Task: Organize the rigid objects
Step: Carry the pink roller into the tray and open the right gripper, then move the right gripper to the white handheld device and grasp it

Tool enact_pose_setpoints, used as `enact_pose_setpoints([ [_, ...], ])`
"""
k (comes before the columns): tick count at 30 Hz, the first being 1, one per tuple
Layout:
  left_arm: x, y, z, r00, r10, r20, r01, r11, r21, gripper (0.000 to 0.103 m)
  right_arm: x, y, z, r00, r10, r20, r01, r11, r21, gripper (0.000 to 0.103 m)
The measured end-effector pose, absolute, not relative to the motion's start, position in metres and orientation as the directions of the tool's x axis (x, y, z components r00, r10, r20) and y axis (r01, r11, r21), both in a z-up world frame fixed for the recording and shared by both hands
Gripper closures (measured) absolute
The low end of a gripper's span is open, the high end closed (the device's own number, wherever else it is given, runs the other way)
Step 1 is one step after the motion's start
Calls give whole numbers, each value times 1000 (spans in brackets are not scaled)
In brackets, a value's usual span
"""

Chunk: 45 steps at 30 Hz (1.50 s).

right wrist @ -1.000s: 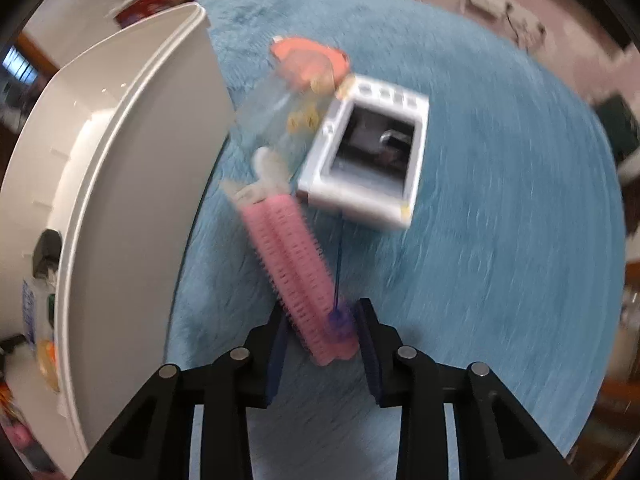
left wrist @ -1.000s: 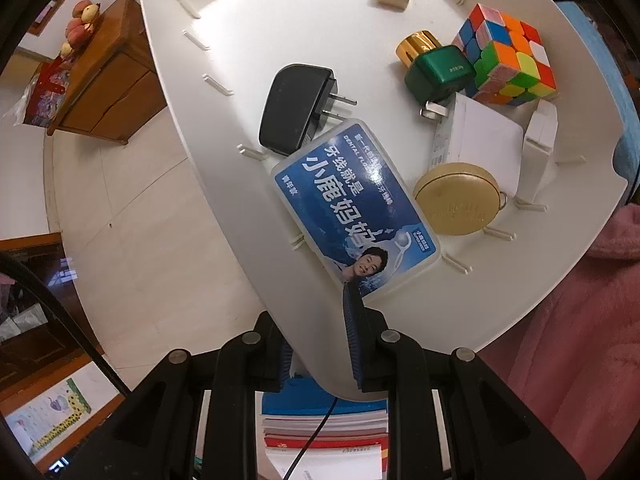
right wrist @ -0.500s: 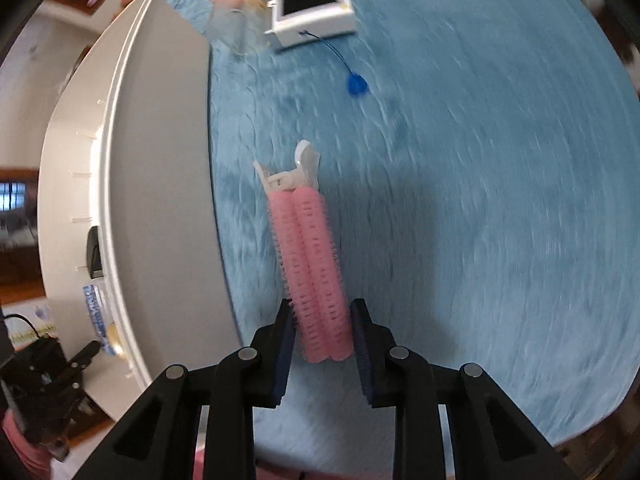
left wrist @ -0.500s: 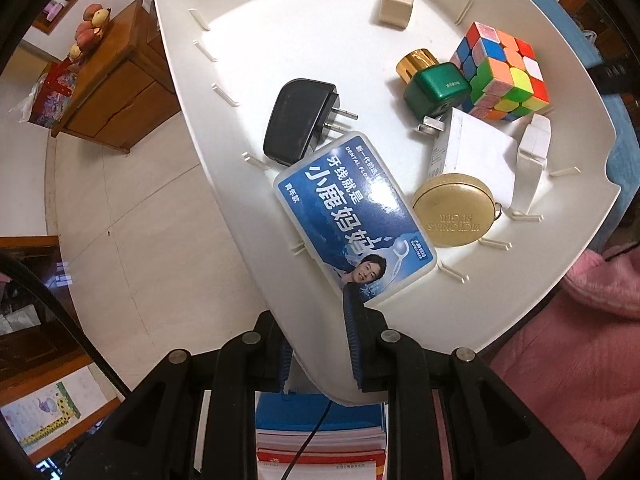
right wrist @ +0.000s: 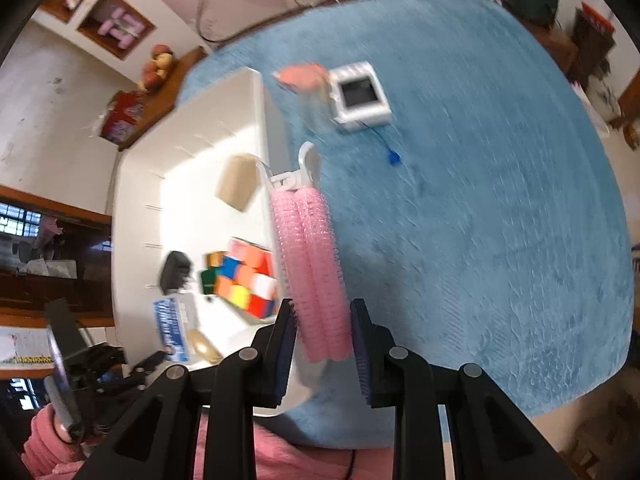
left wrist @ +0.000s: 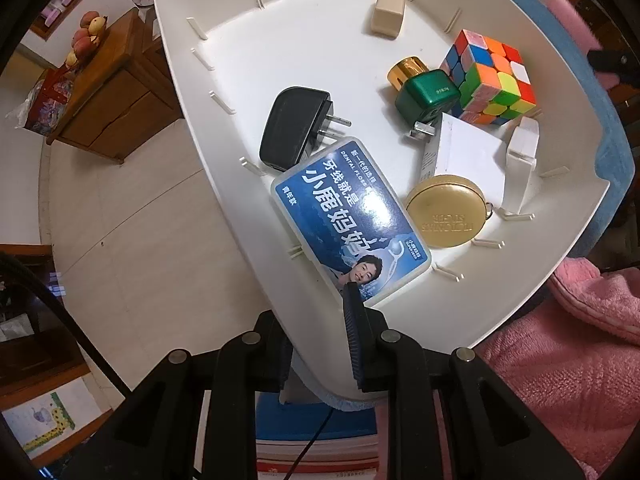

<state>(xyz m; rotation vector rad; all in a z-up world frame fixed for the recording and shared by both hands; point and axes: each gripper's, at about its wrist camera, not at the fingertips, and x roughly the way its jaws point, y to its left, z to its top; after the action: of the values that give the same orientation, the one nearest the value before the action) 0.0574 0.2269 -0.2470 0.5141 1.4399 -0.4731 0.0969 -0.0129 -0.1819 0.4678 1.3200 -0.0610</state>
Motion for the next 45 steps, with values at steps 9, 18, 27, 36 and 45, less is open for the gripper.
enact_pose_setpoints([
  [9,56,235,-246,93,-30,-995,582,813,30,80,123,47,-152,321,265,-909,156,932,326,76],
  [18,51,240,-247,118,-44,-992,538,842,26,80,139,105,-157,278,314,-908,0,945,327,75],
  [27,51,245,-247,120,-52,-991,504,864,16,80,148,115,-171,241,295,-924,-13,953,301,52],
  [36,54,244,-248,110,-42,-993,496,868,18,78,157,66,-158,316,246,-916,41,961,272,32],
  [45,59,239,-252,96,-27,-995,492,870,24,75,182,4,-155,398,172,-901,80,972,221,27],
])
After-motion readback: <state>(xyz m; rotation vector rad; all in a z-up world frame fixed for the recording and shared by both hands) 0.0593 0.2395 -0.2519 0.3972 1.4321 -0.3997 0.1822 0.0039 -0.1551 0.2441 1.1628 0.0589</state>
